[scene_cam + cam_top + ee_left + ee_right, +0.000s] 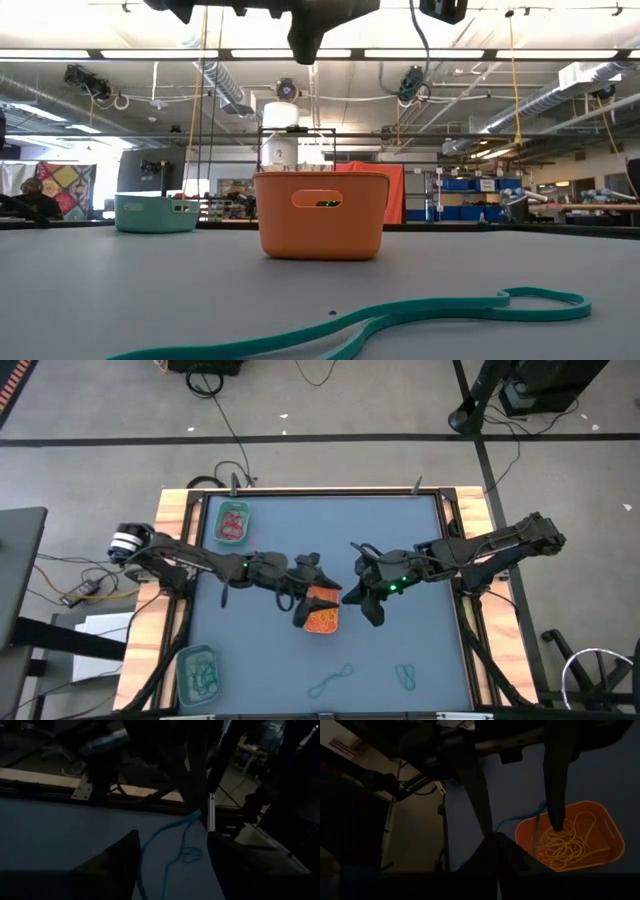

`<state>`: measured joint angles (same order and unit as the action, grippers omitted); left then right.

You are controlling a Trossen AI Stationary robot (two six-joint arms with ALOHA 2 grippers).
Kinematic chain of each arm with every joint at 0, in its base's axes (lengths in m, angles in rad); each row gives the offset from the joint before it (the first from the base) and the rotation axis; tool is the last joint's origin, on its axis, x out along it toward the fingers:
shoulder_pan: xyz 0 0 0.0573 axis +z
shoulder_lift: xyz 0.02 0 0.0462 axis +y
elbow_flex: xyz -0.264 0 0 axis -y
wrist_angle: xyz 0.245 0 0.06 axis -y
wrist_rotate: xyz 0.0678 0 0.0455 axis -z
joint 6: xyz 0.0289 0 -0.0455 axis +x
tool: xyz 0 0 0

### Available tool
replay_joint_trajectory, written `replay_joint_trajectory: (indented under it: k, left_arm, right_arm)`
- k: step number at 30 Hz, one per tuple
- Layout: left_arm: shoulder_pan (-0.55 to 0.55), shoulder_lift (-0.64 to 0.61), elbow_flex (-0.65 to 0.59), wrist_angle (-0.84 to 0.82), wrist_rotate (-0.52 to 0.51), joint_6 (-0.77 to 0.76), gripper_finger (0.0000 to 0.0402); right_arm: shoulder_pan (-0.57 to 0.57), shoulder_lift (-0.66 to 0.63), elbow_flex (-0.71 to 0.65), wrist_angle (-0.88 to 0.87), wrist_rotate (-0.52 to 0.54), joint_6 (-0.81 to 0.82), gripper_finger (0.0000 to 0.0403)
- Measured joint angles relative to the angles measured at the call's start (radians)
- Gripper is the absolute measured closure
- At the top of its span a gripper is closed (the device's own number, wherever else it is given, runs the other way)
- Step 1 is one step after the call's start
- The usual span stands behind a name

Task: Sort rubber bands into baskets
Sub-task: Put the blue rubber band into the blue bin

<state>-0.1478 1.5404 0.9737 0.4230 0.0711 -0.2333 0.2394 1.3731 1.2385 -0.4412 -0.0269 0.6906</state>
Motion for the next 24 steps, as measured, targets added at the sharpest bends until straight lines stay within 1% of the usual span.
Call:
replay_joint_trajectory:
  k: [2, 4, 6, 9, 10, 13, 16, 18, 22, 24]
  left_arm:
    - [0.0, 0.005, 0.003, -0.009, 0.002, 0.006, 0.0187]
    - [0.0, 0.006, 0.009, -0.016, 0.005, 0.017, 0.0222]
    - [0.004, 0.005, 0.018, -0.012, 0.014, 0.017, 0.0274]
    - [0.019, 0.005, 0.031, -0.016, 0.062, 0.015, 0.0369]
    - [0.026, 0.005, 0.037, -0.018, 0.084, 0.003, 0.0384]
    - [0.032, 0.001, 0.055, -0.054, 0.118, -0.012, 0.0395]
    - [0.028, -0.027, 0.085, -0.184, 0.123, -0.013, 0.0397]
    - [0.015, -0.061, 0.109, -0.317, 0.116, -0.014, 0.0398]
    - [-0.029, -0.127, 0.166, -0.593, 0.045, -0.037, 0.0399]
    - [-0.063, -0.156, 0.2, -0.698, 0.006, -0.07, 0.04]
  right_arm:
    - [0.0, 0.0, 0.0, -0.001, 0.0, 0.009, 0.0401]
    - [0.0, 0.0, 0.0, -0.001, 0.0, 0.013, 0.0401]
    - [0.0, 0.0, 0.0, 0.0, 0.0, 0.013, 0.0401]
    - [0.0, 0.0, 0.0, 0.0, 0.0, 0.013, 0.0401]
    - [0.0, 0.0, 0.0, 0.001, 0.0, 0.013, 0.0401]
    - [0.0, -0.001, 0.0, 0.002, 0.008, 0.013, 0.0392]
    - [0.001, -0.001, 0.0, -0.018, 0.03, 0.026, 0.0359]
    - [0.01, -0.001, 0.0, -0.061, 0.078, 0.042, 0.0332]
    - [0.043, -0.001, -0.004, -0.181, 0.175, 0.074, 0.0281]
    - [0.063, -0.001, -0.031, -0.211, 0.22, 0.114, 0.0261]
